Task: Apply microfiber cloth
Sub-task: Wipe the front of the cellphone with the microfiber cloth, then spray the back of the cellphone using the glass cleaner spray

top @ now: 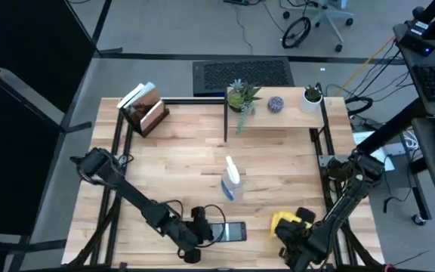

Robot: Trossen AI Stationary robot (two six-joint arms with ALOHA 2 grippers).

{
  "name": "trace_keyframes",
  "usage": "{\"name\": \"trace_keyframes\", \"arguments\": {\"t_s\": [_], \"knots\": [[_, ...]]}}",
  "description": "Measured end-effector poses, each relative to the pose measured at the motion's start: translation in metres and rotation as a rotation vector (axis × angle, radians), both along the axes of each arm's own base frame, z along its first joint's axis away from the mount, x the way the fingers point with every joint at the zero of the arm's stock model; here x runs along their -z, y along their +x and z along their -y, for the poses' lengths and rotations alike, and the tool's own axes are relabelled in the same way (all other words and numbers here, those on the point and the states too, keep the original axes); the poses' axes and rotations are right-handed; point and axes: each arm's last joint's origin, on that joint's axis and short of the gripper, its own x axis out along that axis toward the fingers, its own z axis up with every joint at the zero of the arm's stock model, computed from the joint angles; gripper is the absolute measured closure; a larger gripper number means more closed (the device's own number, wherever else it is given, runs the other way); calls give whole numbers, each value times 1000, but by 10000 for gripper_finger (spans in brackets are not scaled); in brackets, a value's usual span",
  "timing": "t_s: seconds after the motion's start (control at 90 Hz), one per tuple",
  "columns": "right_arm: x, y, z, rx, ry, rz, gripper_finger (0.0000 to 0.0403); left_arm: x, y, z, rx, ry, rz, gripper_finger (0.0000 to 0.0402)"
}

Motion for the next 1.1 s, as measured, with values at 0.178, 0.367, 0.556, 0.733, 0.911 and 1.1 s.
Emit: {"name": "trace_keyframes", "arguments": {"t_s": [0.178, 0.367, 0.556, 0.733, 0.911, 1.1], "knots": [[-8, -7, -3, 51, 44, 13, 221, -12, -7, -5, -11, 25, -21, 396], [-27, -2, -5, 108, 118, 225, 139, -14, -10, -4, -38, -97, -89, 396], [-25, 26, -10, 40, 95, 508, 113, -11, -12, -5, -40, -82, -107, 372], [6, 48, -2, 6, 143, 567, 116, -6, -11, -6, 128, 140, -53, 315], [34, 59, 16, 171, 264, 671, 116, 15, -10, -1, 353, 447, -35, 266], [47, 65, 28, 285, 383, 750, 116, 36, -7, -2, 411, 596, -58, 259]]}}
